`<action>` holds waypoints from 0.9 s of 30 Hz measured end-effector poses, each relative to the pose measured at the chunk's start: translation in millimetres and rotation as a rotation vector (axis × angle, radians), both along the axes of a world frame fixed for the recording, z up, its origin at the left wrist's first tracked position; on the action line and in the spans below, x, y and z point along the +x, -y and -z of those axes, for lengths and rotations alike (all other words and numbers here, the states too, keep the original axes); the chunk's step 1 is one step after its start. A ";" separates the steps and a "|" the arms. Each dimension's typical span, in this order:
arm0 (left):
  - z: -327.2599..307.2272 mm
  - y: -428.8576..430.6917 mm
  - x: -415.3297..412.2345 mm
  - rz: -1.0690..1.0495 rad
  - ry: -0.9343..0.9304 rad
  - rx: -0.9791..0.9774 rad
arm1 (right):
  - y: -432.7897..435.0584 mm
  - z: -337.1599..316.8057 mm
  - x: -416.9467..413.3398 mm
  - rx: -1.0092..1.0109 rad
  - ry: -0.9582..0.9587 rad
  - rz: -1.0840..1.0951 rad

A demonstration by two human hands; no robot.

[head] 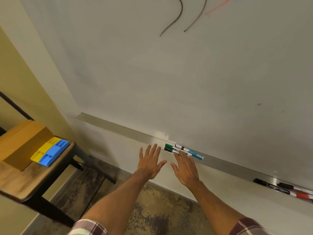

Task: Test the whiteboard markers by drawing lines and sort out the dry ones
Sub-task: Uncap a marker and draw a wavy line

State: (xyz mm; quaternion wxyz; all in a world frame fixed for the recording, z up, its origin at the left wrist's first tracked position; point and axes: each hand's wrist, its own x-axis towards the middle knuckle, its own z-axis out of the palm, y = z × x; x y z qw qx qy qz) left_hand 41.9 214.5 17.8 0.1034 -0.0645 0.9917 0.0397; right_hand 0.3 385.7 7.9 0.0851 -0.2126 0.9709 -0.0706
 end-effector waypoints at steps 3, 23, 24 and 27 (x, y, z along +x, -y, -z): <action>8.5 9.4 -13.4 0.016 0.019 0.016 | 7.9 7.1 -6.9 0.019 0.017 0.012; 29.0 126.6 -59.1 0.266 0.074 0.047 | 132.5 16.6 -18.5 -0.118 -0.007 0.150; 29.6 133.3 -60.0 0.274 0.073 0.046 | 138.8 15.7 -20.6 -0.123 -0.022 0.169; 32.6 150.0 -60.3 0.286 0.076 0.042 | 157.5 14.4 -24.7 -0.128 -0.061 0.188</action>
